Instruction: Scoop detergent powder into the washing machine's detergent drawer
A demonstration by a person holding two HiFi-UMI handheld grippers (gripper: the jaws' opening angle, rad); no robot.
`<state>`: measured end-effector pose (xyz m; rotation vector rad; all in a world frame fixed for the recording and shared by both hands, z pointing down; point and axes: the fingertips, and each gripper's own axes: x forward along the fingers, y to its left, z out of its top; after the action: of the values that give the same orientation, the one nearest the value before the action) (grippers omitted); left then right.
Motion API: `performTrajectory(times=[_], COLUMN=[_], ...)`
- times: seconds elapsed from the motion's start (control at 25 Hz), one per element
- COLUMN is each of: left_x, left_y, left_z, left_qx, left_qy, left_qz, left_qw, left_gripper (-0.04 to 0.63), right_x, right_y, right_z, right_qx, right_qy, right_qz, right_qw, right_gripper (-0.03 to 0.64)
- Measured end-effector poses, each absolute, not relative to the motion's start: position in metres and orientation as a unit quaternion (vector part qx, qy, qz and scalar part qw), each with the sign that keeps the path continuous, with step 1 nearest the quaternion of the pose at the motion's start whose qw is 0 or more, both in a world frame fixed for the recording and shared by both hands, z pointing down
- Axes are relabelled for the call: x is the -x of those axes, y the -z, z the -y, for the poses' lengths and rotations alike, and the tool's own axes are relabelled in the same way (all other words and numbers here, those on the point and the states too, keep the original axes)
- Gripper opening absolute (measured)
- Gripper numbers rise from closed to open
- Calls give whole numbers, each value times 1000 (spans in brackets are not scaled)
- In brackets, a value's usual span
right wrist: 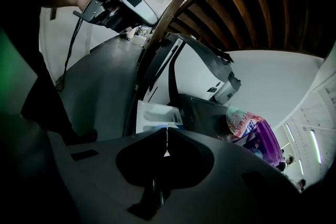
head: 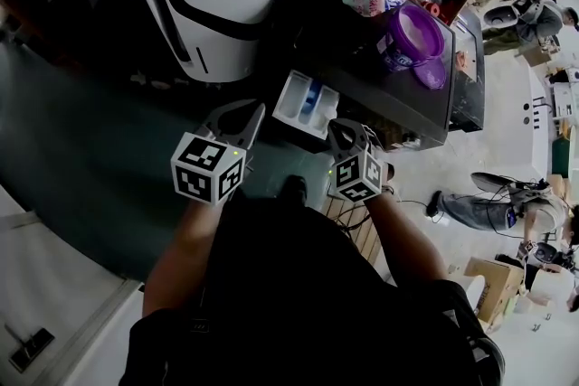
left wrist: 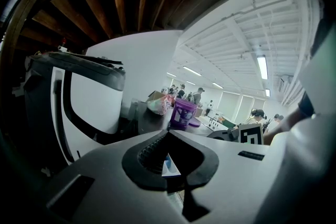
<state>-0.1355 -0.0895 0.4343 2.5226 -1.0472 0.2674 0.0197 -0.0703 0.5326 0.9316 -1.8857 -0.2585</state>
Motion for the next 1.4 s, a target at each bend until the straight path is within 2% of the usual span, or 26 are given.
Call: performTrajectory(times=[0.96, 1.4], left_x=[149, 120], left_y=[-441, -454], left_z=[85, 85], left_qx=[-917, -916], left_qy=[-107, -113], left_qz=[331, 322], left_qw=[195, 210], left_gripper=[3, 3], right_x=[-12, -24], right_y=[-549, -566], right_z=[51, 46], right_qx=[-414, -408], right_qy=[40, -3], right_qz=[760, 773], right_qw=[499, 486], right_gripper=[20, 20])
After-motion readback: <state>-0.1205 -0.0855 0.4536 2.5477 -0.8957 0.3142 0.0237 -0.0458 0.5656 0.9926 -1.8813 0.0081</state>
